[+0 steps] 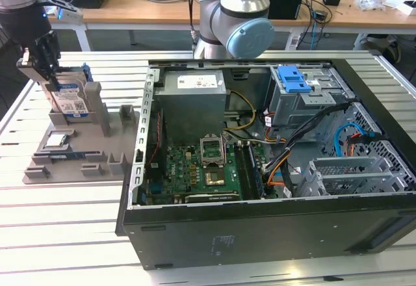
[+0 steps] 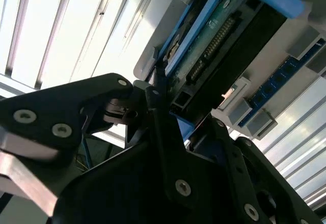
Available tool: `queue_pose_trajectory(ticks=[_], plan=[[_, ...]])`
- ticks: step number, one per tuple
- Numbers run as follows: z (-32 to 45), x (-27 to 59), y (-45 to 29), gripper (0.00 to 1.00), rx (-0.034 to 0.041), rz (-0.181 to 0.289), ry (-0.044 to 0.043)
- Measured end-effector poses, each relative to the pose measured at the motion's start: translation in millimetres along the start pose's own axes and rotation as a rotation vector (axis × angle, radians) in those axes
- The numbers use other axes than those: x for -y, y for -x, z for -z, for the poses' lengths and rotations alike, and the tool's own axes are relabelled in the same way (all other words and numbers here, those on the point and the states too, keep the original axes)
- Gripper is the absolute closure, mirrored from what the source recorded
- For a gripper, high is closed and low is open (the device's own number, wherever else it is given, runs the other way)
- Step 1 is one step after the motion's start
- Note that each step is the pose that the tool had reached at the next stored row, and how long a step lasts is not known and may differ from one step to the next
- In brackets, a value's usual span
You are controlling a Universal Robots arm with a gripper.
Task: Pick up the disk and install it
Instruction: 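Pick up the disk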
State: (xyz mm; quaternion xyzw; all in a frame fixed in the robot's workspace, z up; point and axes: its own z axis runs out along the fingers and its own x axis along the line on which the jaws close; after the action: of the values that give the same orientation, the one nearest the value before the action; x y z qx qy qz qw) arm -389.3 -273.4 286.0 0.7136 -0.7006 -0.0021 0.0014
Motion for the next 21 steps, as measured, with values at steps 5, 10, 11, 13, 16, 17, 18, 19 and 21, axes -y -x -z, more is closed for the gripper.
queue_pose_trajectory(ticks=[5,10,11,13,16,17,18,19,21], plan=[[0.0,0.0,0.0,0.63,0.0000,0.001,0.0000],[0.0,0.0,0.0,0.63,0.0000,0.003,0.0000],[0.0,0.0,0.0,0.63,-0.0001,0.003,0.0000],[0.0,0.0,0.0,0.63,0.0000,0.003,0.0000],[0.0,0.0,0.0,0.63,0.0000,0.003,0.0000],[0.3,0.0,0.0,0.63,0.0000,0.003,0.0000],[1.1,0.0,0.0,0.63,0.0000,0.003,0.0001],[2.5,0.0,0.0,0.63,0.0001,0.003,0.0000],[6.1,0.0,0.0,0.63,0.0000,0.003,0.0000]])
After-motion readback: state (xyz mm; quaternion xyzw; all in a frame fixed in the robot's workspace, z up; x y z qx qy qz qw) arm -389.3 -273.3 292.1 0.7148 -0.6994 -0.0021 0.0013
